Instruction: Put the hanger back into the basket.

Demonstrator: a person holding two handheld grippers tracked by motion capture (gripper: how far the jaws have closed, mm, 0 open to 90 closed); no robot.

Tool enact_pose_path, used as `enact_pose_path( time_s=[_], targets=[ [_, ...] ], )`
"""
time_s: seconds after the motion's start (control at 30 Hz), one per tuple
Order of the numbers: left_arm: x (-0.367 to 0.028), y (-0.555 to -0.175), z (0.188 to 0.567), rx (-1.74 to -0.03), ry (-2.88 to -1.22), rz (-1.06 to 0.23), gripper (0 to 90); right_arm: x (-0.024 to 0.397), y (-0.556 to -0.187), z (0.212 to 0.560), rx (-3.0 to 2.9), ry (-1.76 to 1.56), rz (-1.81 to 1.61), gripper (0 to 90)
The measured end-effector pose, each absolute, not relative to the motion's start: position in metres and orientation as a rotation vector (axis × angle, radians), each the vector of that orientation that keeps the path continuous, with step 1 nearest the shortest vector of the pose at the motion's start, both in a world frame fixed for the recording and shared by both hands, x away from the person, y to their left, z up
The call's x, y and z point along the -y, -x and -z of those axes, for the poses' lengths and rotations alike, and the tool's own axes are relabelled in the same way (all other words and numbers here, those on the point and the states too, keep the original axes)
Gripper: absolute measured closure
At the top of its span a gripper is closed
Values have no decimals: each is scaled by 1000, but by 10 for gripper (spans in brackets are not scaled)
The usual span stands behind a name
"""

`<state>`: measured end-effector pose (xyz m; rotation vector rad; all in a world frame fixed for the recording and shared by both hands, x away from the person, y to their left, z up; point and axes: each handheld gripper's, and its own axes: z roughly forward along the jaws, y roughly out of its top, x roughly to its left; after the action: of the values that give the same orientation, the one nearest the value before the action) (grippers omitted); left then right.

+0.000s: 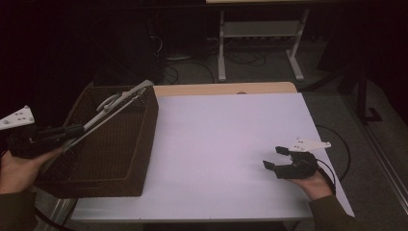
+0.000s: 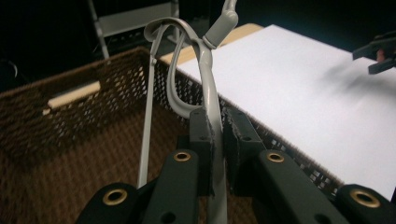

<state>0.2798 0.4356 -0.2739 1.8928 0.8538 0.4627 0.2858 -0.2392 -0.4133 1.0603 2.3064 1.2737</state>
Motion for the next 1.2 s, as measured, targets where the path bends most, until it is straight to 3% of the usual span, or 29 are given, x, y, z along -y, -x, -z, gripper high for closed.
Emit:
enact_pose_path(
  time_s=[0.83,0.9,1.2],
  targets=[
    [-440,-308,314,-957,-1991,-386,804,241,-286,413,-2300,-1050,-1268,252],
    [-440,-309,316,-965,-1981,-400,714,241,-286,413,-2298,-1051,-1270,252],
    [-425,-309,310,-951,-1920,-424,461,241,-286,409,-2286,-1058,-1296,242]
  ],
)
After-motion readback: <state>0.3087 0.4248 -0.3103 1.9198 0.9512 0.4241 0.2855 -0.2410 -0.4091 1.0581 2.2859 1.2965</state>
